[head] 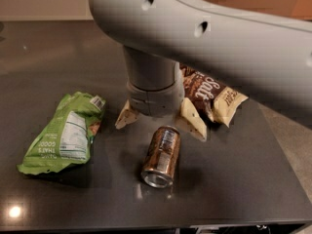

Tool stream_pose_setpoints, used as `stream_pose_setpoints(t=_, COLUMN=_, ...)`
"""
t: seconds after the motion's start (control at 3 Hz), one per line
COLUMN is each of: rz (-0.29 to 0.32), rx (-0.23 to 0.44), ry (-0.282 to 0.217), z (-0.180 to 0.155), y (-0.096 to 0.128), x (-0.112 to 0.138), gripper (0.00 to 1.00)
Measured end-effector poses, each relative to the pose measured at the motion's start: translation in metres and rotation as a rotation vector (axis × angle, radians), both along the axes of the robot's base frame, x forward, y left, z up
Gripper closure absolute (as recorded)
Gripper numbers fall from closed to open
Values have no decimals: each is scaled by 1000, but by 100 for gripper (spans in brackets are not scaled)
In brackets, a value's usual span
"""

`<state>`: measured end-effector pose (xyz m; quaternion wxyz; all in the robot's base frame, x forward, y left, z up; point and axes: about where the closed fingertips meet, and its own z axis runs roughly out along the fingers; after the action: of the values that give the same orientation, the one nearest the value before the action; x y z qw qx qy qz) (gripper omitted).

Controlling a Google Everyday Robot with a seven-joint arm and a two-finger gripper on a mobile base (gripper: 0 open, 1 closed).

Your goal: Place orange can upright

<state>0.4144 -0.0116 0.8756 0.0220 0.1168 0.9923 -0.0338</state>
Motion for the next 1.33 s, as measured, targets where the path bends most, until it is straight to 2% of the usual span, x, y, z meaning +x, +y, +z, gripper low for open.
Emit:
stream_pose_setpoints(t=0.33, rz=-114, rx=-7, ry=18, z=-11, y=-4, x=-18, gripper=0)
stream_pose_setpoints(t=0.67, rz=-145, rx=-6, ry=-11, z=-19, y=-8, x=-28, gripper=0)
stream_pose_setpoints(t=1.33, rz=-137, rx=-13, ry=-42, z=-34, y=-20, x=-35, gripper=0)
